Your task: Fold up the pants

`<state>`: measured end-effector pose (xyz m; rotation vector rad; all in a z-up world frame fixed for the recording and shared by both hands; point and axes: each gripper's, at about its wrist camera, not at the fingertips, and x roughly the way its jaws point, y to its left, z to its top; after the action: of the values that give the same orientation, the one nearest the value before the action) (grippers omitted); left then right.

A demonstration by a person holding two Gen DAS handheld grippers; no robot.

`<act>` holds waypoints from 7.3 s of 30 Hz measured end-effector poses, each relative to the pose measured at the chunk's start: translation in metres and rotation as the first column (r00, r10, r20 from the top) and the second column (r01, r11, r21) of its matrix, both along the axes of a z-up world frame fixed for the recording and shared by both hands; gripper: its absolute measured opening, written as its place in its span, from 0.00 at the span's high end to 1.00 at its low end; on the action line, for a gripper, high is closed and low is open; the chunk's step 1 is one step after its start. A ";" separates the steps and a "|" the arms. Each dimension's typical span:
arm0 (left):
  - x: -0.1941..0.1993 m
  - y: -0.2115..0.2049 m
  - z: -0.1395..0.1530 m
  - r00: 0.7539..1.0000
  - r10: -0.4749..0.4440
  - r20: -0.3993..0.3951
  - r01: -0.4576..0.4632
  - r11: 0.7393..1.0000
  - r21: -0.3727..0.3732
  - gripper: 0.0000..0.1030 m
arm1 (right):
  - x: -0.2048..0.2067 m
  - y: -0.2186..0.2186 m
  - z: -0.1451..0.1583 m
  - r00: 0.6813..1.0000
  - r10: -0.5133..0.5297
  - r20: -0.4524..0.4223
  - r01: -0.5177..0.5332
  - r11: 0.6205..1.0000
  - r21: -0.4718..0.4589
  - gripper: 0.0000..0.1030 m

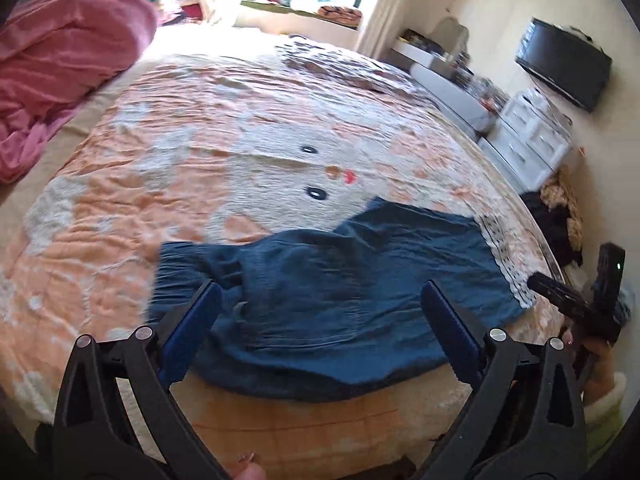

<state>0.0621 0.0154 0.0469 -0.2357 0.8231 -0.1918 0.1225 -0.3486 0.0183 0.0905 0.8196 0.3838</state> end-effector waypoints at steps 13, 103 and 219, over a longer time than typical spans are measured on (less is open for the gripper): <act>0.056 -0.013 -0.090 0.972 -0.043 -0.232 0.049 0.999 0.021 0.14 | 0.046 0.007 -0.056 0.982 -0.044 -0.183 0.026 0.995 -0.097 0.33; 0.080 -0.116 -0.009 0.936 -0.343 -0.080 0.352 0.917 0.189 0.09 | -0.035 -0.059 0.023 0.957 -0.283 0.064 0.283 0.959 -0.002 0.09; 0.191 -0.038 -0.079 0.849 -0.500 -0.171 0.325 0.750 -0.576 0.30 | -0.056 0.179 -0.039 0.898 0.423 0.123 -0.396 0.898 -0.193 0.74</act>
<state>0.2528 -0.0229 -0.0325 -0.6161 1.1316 -0.8383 0.0660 -0.1695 -0.0206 -0.2715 0.7021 0.7125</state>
